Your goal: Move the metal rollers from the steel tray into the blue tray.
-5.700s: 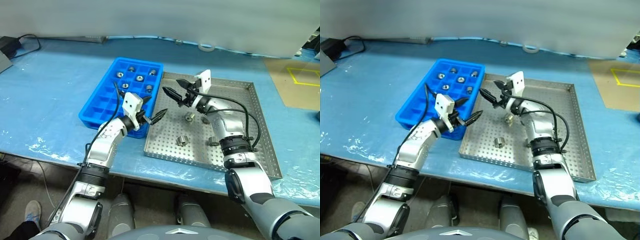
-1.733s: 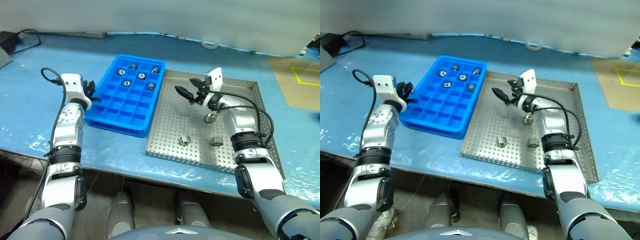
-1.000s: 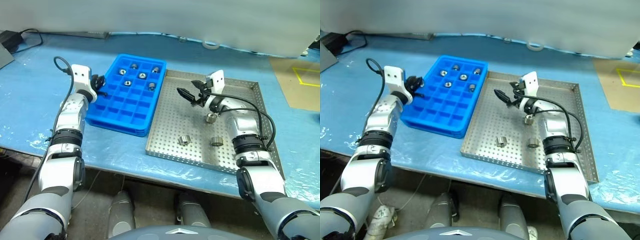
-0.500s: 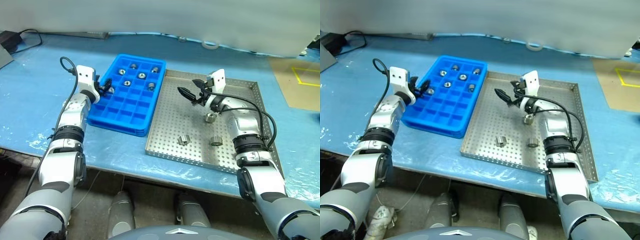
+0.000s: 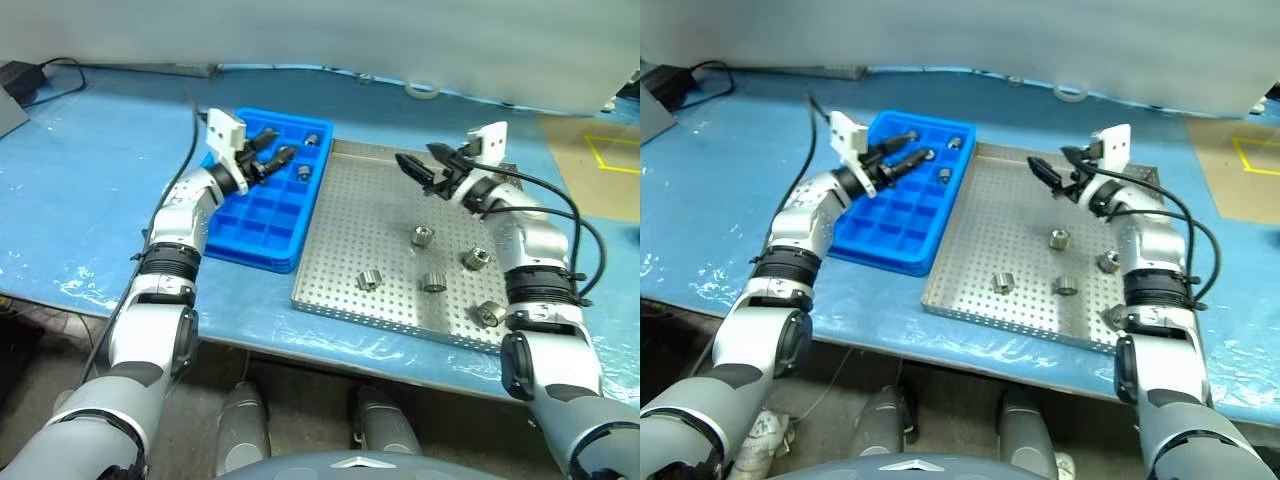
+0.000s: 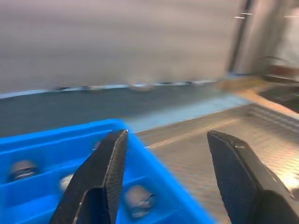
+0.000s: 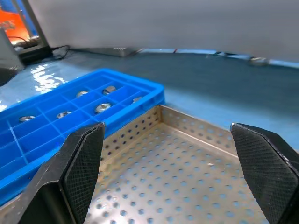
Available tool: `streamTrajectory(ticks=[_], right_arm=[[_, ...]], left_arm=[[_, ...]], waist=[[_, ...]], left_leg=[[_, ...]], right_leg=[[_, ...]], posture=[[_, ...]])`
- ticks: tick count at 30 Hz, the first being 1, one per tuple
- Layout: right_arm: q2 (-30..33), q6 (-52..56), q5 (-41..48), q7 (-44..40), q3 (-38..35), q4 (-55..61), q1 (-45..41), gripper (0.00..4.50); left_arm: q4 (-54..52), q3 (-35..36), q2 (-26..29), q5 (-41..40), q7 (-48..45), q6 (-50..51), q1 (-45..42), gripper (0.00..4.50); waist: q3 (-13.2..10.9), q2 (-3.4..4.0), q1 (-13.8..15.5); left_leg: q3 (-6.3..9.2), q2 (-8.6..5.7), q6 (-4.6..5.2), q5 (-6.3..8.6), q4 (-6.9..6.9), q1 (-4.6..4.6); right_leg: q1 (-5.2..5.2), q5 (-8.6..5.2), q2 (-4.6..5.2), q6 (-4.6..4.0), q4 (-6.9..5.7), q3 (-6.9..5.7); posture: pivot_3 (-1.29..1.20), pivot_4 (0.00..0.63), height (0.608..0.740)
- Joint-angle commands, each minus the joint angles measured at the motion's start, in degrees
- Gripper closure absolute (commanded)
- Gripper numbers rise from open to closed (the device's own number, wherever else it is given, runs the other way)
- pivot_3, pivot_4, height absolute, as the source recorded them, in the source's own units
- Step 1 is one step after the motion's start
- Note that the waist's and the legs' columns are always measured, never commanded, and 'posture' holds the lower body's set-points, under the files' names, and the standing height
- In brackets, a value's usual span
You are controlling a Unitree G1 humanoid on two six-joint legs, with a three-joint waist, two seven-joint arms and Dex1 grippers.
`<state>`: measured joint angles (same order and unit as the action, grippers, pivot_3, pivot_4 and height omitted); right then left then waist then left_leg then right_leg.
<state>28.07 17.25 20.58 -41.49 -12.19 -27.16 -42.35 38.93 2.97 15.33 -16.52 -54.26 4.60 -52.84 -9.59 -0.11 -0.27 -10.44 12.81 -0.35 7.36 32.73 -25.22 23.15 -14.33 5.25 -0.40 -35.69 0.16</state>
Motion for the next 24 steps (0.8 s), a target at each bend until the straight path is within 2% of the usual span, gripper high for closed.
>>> streamTrajectory(ticks=[1,4,8,17,24], right_arm=[[2.2,0.4,0.0,1.4,-1.7,3.8,2.1,0.00],[3.2,1.0,-0.9,2.9,-1.5,5.4,3.8,0.00],[3.5,1.6,-1.0,4.0,-1.6,7.7,6.1,0.00],[3.5,1.8,-1.5,5.6,-1.2,8.9,8.3,0.00],[3.2,0.9,-3.4,6.8,-0.3,7.6,8.3,0.00]], left_arm=[[-2.5,-7.5,-1.6,1.8,-9.5,2.7,0.0,1.57],[0.3,-14.2,-2.3,6.1,-15.7,2.2,-0.8,1.57],[5.8,-18.8,-4.1,10.4,-19.1,-1.0,-3.2,1.57],[11.4,-19.8,-7.6,12.2,-25.4,-2.4,-6.0,1.57],[14.0,-24.7,-7.8,19.0,-25.7,-6.3,-3.6,1.57]], waist=[[0.0,0.00,-0.2],[0.0,0.00,-1.0],[0.0,0.00,-2.3],[0.0,0.00,-3.8],[0.0,0.00,-4.0]], left_leg=[[0.00,-0.01,0.00,0.00,-0.01,0.00],[-0.08,-0.02,0.09,0.06,0.02,0.02],[-0.11,-0.02,0.11,0.06,0.02,0.09],[-0.17,-0.11,0.30,0.17,0.14,0.09],[-0.39,-0.11,0.49,0.29,0.28,0.10]], right_leg=[[0.00,0.00,0.00,0.00,0.01,0.00],[0.02,0.00,0.00,0.00,0.01,0.09],[0.04,0.00,-0.02,0.01,-0.01,0.12],[0.02,0.00,-0.01,0.01,0.02,0.14],[0.01,0.00,0.03,0.00,0.03,0.14]], posture=[[-0.54,0.150,0.740],[-0.57,0.150,0.740],[-0.59,0.150,0.740],[-0.61,0.150,0.740],[-0.61,0.150,0.740]])
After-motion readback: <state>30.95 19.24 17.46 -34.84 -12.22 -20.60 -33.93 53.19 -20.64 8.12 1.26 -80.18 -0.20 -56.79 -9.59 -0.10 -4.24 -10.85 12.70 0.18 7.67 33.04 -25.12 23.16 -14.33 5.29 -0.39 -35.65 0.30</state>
